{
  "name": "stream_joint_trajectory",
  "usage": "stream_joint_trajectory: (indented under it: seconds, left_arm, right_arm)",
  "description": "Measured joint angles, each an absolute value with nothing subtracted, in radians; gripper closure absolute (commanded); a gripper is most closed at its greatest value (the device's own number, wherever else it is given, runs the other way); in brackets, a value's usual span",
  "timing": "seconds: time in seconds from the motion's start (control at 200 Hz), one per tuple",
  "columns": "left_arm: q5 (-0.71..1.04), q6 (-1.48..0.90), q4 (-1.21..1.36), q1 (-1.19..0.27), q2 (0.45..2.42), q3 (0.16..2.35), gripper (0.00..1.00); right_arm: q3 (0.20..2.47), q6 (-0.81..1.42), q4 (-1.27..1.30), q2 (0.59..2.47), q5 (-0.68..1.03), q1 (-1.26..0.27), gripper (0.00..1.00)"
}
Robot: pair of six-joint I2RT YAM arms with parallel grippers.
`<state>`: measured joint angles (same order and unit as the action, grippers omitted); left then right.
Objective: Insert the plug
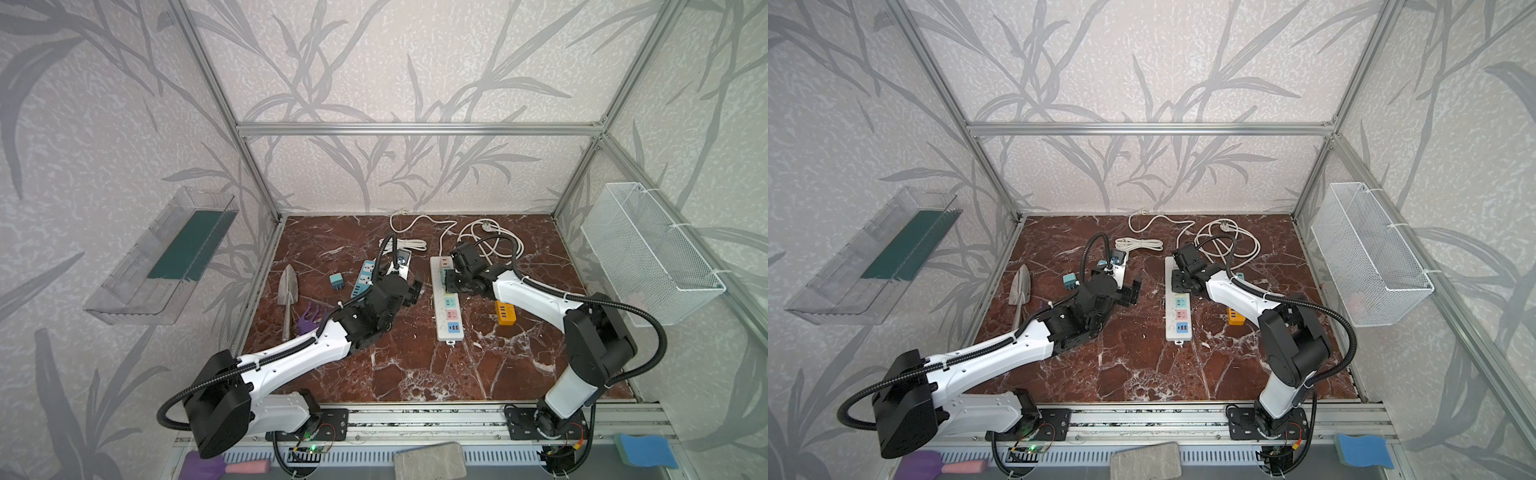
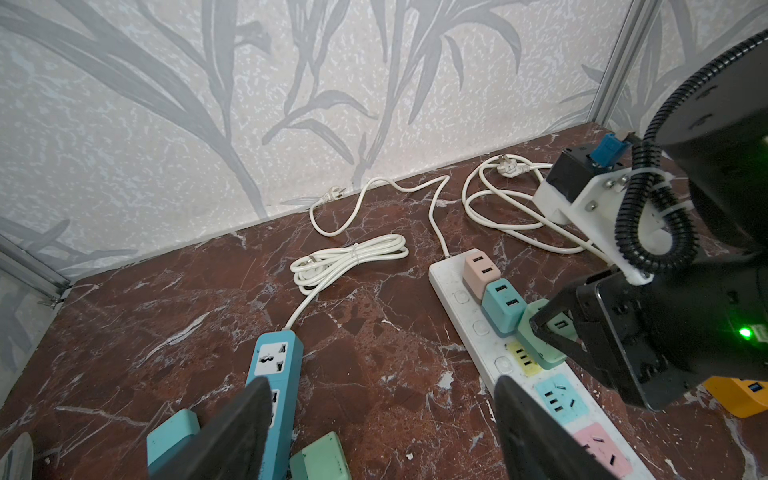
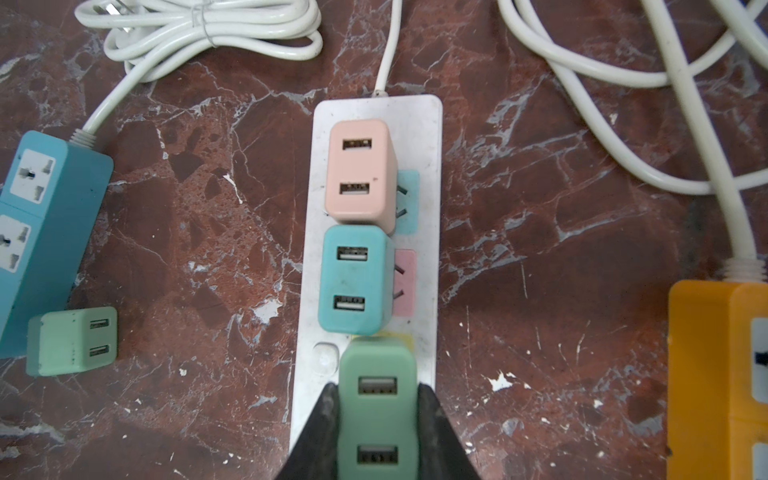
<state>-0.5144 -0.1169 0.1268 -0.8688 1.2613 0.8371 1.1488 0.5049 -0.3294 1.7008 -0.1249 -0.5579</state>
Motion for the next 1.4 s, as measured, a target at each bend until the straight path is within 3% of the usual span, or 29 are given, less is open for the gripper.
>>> stream_joint_trajectory:
  seconds: [1.4]
  left_arm:
    - [-0.502,-0.135,0.126,-0.869,1.213,0.837,0.16]
  right_arm:
    - [1.232,0.593,-0.397,1.77,-0.221,-0.625,1.0]
